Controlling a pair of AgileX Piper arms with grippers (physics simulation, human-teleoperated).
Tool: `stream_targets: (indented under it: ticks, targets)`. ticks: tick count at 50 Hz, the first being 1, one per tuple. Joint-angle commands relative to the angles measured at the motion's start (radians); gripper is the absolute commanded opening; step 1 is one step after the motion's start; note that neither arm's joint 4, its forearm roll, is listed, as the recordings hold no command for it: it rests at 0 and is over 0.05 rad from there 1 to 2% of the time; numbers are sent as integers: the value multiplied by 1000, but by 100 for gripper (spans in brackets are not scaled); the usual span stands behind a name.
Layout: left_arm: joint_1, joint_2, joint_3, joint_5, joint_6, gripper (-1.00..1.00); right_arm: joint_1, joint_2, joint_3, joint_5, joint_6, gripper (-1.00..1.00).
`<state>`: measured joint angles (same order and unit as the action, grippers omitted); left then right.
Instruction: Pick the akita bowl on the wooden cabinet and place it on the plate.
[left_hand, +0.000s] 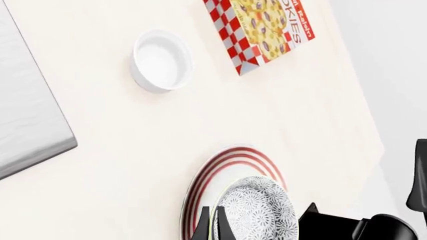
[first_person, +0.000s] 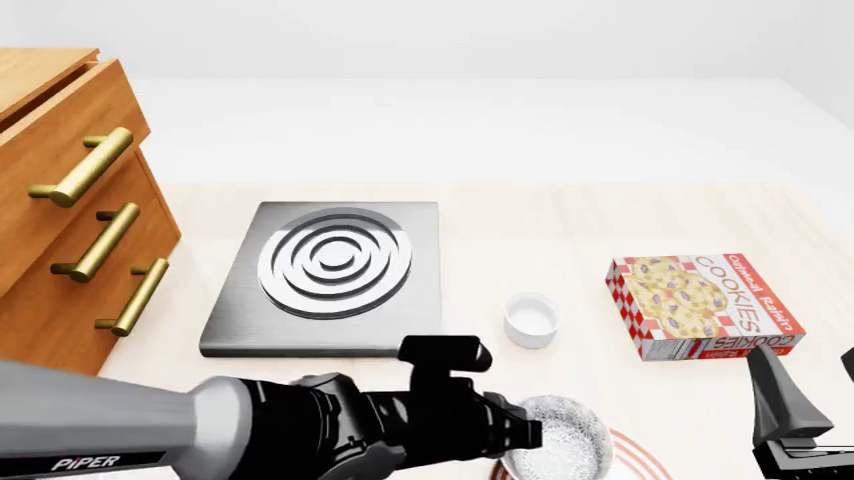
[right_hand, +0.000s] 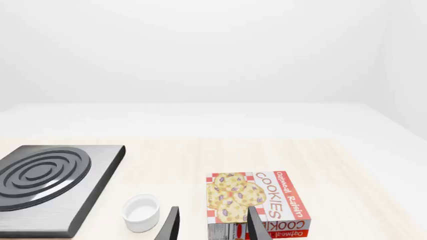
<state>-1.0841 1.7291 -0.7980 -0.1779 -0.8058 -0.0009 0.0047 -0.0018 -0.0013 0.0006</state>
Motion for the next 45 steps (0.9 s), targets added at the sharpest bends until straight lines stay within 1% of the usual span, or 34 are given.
stream_targets:
  ticks: [1, 31, 45]
  targets:
    - [-2, 17, -11, -12, -5, -100, 0, 0, 0, 0, 0, 100]
    - [-24, 51, -16, -29, -21, -100, 0, 0, 0, 0, 0, 100]
    - [-19, 63, -21, -33, -21, -100, 0, 0, 0, 0, 0, 100]
